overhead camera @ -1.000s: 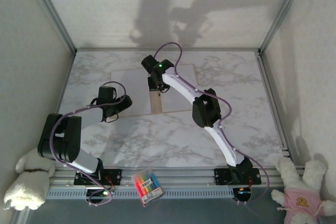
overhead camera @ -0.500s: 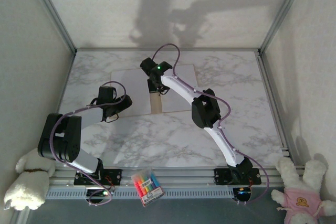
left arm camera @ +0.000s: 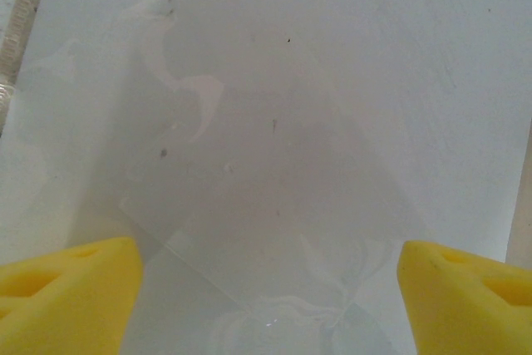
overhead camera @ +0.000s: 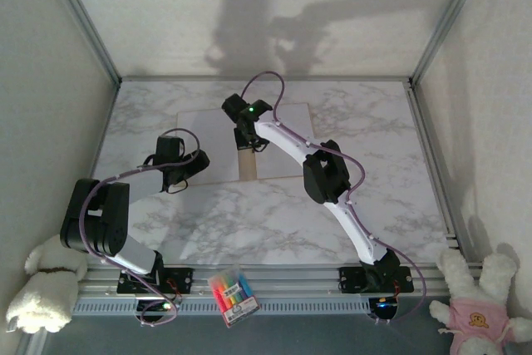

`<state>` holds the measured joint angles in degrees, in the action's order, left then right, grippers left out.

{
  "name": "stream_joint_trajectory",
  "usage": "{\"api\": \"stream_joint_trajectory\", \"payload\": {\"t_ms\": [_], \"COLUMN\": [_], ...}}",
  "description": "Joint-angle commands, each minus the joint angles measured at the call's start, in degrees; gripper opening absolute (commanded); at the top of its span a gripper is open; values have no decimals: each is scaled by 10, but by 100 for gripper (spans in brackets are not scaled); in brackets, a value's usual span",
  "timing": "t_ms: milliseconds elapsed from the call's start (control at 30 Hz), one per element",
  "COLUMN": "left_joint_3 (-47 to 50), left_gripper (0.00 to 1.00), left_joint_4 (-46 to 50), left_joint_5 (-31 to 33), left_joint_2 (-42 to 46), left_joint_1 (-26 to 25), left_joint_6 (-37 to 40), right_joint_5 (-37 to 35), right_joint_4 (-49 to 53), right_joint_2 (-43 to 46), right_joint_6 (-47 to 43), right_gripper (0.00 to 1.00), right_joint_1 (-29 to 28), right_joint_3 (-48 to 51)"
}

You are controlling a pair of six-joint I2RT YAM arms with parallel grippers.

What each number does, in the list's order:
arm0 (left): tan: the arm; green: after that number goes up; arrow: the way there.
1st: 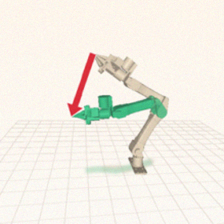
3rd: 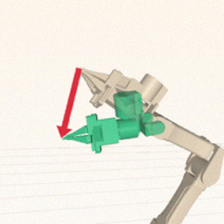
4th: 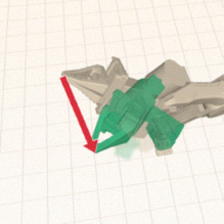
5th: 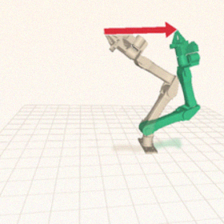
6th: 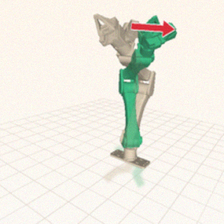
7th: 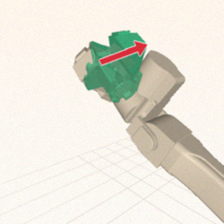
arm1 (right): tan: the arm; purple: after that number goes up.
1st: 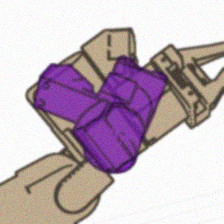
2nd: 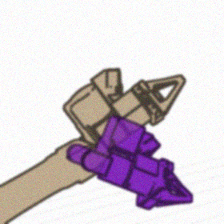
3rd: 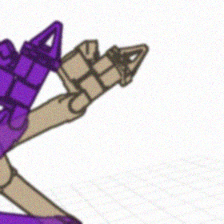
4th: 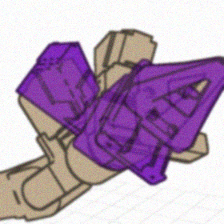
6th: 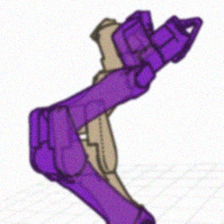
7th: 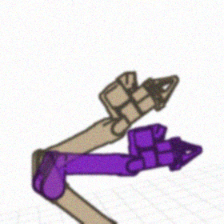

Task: Put the files into the folder

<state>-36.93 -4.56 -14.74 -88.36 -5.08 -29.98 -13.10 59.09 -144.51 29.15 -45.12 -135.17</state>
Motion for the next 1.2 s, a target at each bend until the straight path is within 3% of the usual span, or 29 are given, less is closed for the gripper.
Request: {"api": "stream_joint_trajectory", "payload": {"t_ms": [0,767,1167], "left_joint_3": [8,9,9], "left_gripper": [82,82,82], "left_joint_4": [29,29,29], "left_joint_5": [-7,-6,-6], "left_joint_2": [-23,-24,-26], "left_joint_1": [3,4,4], "left_joint_6": [1,1,0], "right_joint_5": [-14,-11,-7], "right_joint_4": [44,27,44], "right_joint_2": [1,-15,-16], "right_joint_6": [-1,11,5], "right_gripper": [2,0,1], "right_joint_1": [-3,-3,15], "right_joint_3": [28,55,-51]}}
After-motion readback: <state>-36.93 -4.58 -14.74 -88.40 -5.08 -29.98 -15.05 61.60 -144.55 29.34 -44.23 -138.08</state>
